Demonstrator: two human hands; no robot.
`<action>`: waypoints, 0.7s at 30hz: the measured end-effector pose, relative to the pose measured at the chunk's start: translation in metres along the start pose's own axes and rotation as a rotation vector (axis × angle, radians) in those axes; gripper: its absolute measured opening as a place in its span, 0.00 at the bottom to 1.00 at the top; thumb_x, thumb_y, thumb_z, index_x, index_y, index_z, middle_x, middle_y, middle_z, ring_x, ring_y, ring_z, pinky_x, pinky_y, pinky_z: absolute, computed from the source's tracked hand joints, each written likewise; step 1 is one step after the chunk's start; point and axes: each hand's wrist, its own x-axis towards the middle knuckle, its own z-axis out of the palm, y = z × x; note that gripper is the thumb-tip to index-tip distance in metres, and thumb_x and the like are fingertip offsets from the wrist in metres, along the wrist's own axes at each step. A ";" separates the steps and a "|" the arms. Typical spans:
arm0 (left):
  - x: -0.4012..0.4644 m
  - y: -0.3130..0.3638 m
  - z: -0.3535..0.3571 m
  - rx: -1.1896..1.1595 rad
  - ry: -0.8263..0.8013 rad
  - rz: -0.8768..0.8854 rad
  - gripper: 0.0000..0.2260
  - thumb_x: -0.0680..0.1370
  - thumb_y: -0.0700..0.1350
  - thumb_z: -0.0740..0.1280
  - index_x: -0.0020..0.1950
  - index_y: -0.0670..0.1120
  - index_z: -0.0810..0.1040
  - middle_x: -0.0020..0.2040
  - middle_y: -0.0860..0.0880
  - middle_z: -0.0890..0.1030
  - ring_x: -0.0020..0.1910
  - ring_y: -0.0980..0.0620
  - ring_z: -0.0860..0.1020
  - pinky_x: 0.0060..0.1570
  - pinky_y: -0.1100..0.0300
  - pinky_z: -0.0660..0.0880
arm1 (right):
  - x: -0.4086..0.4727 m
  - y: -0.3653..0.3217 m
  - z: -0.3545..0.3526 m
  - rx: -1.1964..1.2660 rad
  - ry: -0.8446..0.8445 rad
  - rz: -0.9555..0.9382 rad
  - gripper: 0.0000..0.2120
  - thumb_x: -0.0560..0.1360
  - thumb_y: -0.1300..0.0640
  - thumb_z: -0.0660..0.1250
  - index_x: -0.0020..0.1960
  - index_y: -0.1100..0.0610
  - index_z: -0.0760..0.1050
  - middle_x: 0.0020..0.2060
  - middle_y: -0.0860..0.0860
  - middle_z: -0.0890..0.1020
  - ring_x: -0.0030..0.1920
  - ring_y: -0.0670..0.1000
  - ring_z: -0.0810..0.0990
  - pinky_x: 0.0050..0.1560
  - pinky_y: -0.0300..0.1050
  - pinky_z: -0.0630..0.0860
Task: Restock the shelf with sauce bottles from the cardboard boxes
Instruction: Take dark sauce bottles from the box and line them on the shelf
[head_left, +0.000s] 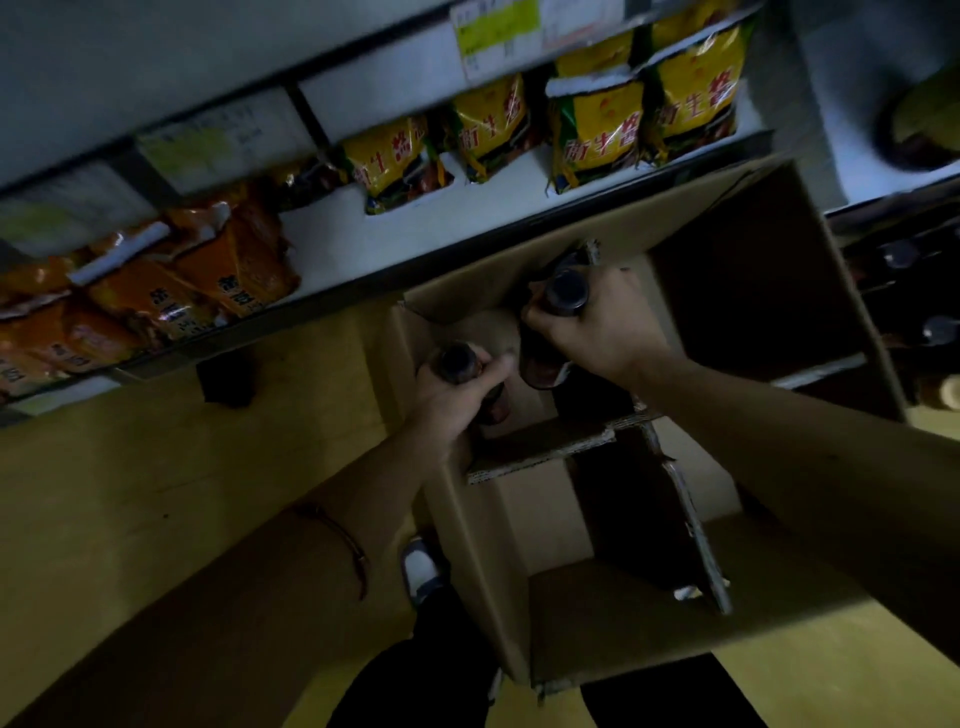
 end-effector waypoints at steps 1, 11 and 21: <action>-0.009 0.014 -0.005 -0.027 0.013 -0.003 0.06 0.75 0.43 0.72 0.42 0.45 0.76 0.40 0.52 0.77 0.39 0.65 0.77 0.44 0.77 0.73 | -0.007 -0.012 -0.014 0.000 0.023 -0.035 0.08 0.73 0.58 0.72 0.40 0.55 0.73 0.34 0.45 0.76 0.43 0.44 0.75 0.46 0.33 0.69; -0.164 0.197 -0.034 0.265 -0.203 0.552 0.10 0.72 0.48 0.72 0.38 0.42 0.78 0.48 0.58 0.80 0.54 0.66 0.77 0.63 0.68 0.68 | -0.105 -0.146 -0.166 0.010 0.319 -0.018 0.15 0.71 0.51 0.73 0.31 0.56 0.71 0.28 0.49 0.78 0.31 0.48 0.75 0.34 0.46 0.71; -0.318 0.338 -0.067 0.301 -0.396 0.949 0.08 0.70 0.50 0.70 0.36 0.47 0.79 0.38 0.48 0.83 0.42 0.48 0.83 0.46 0.55 0.79 | -0.218 -0.324 -0.287 0.021 0.578 -0.104 0.24 0.65 0.44 0.65 0.38 0.67 0.79 0.34 0.59 0.83 0.37 0.59 0.82 0.37 0.58 0.78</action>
